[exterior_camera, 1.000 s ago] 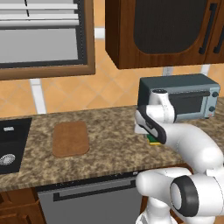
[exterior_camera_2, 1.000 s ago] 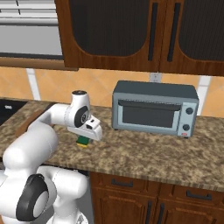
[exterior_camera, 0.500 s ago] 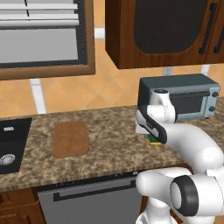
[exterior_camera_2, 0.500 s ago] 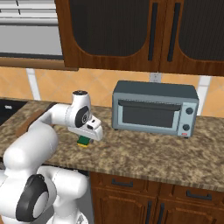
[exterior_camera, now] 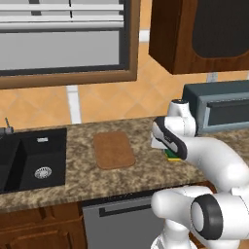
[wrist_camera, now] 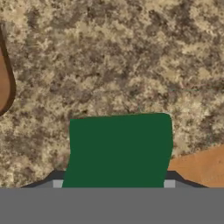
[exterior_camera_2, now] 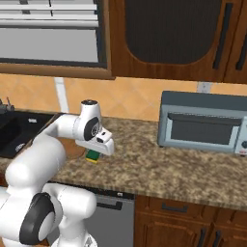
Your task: Pick up the sponge from the counter and clean the cutting board by briefly scrubbing or pressing down on the cutting board. Once finished, release the sponge.
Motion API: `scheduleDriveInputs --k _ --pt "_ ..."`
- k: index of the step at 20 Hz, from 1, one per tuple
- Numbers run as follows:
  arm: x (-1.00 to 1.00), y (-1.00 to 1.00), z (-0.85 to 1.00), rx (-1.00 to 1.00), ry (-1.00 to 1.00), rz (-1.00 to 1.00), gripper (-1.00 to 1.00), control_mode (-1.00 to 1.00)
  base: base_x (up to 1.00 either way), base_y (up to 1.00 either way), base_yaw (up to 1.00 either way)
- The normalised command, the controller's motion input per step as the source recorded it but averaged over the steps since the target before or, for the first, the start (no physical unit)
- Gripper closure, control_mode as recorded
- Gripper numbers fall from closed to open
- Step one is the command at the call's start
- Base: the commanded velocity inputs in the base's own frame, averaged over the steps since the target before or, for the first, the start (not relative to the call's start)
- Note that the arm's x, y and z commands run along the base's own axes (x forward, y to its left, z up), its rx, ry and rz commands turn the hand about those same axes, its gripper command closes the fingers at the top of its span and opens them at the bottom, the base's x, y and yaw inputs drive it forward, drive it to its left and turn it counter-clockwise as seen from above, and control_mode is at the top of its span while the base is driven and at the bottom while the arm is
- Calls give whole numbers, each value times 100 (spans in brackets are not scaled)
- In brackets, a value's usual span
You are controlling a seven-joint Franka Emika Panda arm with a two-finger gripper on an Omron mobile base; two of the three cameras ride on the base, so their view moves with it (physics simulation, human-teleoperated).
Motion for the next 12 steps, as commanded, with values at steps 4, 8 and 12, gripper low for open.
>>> scheduleDriveInputs --k 4,8,12 --pt "0 0 0 0 0 0 100 100 0 76 0" --pt "0 0 0 0 0 0 100 100 0 66 0" --pt "0 0 0 0 0 0 100 100 2 22 0"
